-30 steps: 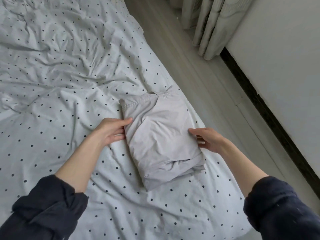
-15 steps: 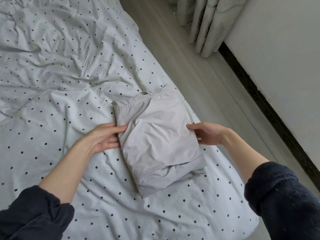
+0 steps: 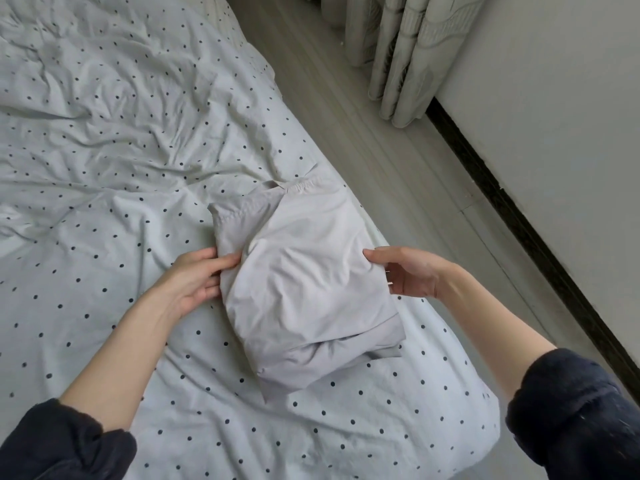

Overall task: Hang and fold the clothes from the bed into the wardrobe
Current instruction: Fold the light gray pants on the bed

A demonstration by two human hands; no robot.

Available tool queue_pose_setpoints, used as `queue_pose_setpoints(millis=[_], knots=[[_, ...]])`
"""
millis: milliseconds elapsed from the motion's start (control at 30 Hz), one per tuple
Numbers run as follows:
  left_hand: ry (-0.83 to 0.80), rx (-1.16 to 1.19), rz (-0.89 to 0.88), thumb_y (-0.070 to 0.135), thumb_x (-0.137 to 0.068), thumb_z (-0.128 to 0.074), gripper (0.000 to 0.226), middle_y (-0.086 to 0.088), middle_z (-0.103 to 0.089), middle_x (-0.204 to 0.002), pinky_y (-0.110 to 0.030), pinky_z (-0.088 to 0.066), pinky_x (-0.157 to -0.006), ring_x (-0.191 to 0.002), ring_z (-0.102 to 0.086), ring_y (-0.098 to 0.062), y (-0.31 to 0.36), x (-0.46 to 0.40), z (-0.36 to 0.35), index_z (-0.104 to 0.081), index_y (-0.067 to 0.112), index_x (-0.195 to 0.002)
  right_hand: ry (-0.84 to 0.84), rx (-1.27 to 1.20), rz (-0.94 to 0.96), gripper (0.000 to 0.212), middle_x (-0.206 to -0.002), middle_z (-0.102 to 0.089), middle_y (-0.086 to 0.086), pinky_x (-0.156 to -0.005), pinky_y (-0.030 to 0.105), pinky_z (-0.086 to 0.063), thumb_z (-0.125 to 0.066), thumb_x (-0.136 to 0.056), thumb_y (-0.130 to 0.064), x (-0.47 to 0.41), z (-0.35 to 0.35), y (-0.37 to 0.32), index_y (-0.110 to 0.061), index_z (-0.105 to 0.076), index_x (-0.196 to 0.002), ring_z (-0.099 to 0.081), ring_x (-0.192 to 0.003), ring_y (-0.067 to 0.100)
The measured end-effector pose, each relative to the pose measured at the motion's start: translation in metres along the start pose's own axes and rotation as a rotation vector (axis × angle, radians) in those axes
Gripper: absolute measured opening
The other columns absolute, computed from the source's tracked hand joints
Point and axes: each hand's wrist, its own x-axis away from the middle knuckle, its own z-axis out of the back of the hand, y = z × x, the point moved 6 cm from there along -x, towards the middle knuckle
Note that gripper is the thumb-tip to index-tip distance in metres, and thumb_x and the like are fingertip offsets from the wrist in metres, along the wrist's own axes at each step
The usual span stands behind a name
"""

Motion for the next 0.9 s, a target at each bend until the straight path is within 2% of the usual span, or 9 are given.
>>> queue_pose_setpoints(millis=[133,200,300,400,500,567,633,733,900], knots=[[-0.025,0.003,-0.068,0.006,-0.086,-0.063,0.006,0.002,-0.072,-0.068,-0.019,-0.054,-0.050,-0.058,-0.068,-0.008,0.022,0.029,-0.007,-0.063,0.012,-0.089,0.058,0.033,0.083,0.006,-0.077,-0.062,-0.003,-0.066,0.023,-0.055,-0.063,-0.086,-0.020,0.049,-0.007,-0.020,-0.014,-0.063,-0.084,-0.063,-0.069,0.012],[-0.047,-0.015,-0.110,0.007,-0.086,-0.063,0.008,0.003,-0.072,-0.067,-0.020,-0.055,-0.053,-0.058,-0.068,-0.007,0.035,0.042,-0.017,-0.063,0.012,-0.091,0.097,0.039,0.121,0.020,-0.073,-0.059,-0.002,-0.066,0.025,-0.054,-0.062,-0.086,-0.019,0.076,-0.008,-0.028,-0.017,-0.067,-0.067,-0.060,-0.068,0.013],[-0.130,-0.035,-0.191,0.006,-0.086,-0.063,0.008,0.005,-0.072,-0.067,-0.021,-0.055,-0.057,-0.060,-0.068,-0.007,0.054,0.077,-0.039,-0.064,0.013,-0.091,0.177,0.003,0.201,0.047,-0.063,-0.052,-0.003,-0.070,0.025,-0.049,-0.060,-0.088,-0.019,0.131,-0.006,-0.023,-0.019,-0.061,-0.041,-0.053,-0.061,0.012],[-0.216,-0.073,-0.267,0.007,-0.085,-0.064,0.010,0.004,-0.072,-0.070,-0.027,-0.053,-0.066,-0.071,-0.066,-0.013,0.070,0.108,-0.063,-0.063,0.012,-0.094,0.236,-0.057,0.261,0.033,-0.061,-0.048,-0.002,-0.069,0.026,-0.048,-0.065,-0.081,-0.021,0.184,-0.003,-0.005,-0.021,-0.060,-0.049,-0.050,-0.056,0.012],[-0.351,-0.157,-0.339,0.009,-0.084,-0.065,0.016,-0.002,-0.072,-0.083,-0.023,-0.056,-0.059,-0.073,-0.067,-0.014,0.078,0.152,-0.098,-0.063,0.011,-0.100,0.317,-0.152,0.369,0.015,-0.059,-0.057,-0.003,-0.063,0.023,-0.052,-0.066,-0.079,-0.022,0.251,-0.003,0.030,-0.018,-0.065,-0.064,-0.058,-0.053,0.010],[-0.447,-0.215,-0.384,0.008,-0.084,-0.065,0.016,-0.003,-0.072,-0.085,-0.022,-0.057,-0.059,-0.073,-0.068,-0.014,0.076,0.185,-0.123,-0.063,0.010,-0.100,0.385,-0.202,0.427,0.006,-0.064,-0.063,-0.002,-0.059,0.022,-0.054,-0.065,-0.079,-0.021,0.295,-0.006,0.064,-0.015,-0.066,-0.080,-0.062,-0.054,0.010],[-0.558,-0.277,-0.428,0.006,-0.084,-0.065,0.014,-0.002,-0.073,-0.081,-0.021,-0.057,-0.058,-0.067,-0.069,-0.011,0.068,0.222,-0.151,-0.062,0.011,-0.097,0.455,-0.293,0.518,0.021,-0.073,-0.066,-0.001,-0.059,0.022,-0.055,-0.067,-0.074,-0.023,0.339,-0.010,0.107,-0.015,-0.065,-0.093,-0.065,-0.059,0.010],[-0.746,-0.403,-0.491,0.003,-0.085,-0.062,0.012,-0.001,-0.073,-0.076,-0.020,-0.055,-0.055,-0.061,-0.069,-0.010,0.041,0.287,-0.192,-0.063,0.010,-0.095,0.607,-0.431,0.639,0.010,-0.071,-0.068,-0.003,-0.058,0.021,-0.054,-0.060,-0.086,-0.021,0.403,-0.024,0.190,-0.016,-0.065,-0.093,-0.065,-0.058,0.009],[-1.019,-0.645,-0.552,0.006,-0.082,-0.066,0.015,0.001,-0.074,-0.080,-0.019,-0.055,-0.056,-0.066,-0.070,-0.010,-0.033,0.398,-0.247,-0.067,0.011,-0.096,0.789,-0.687,0.802,0.017,-0.073,-0.071,-0.002,-0.058,0.021,-0.056,-0.056,-0.087,-0.018,0.487,-0.067,0.341,-0.015,-0.073,-0.084,-0.067,-0.061,0.010]])
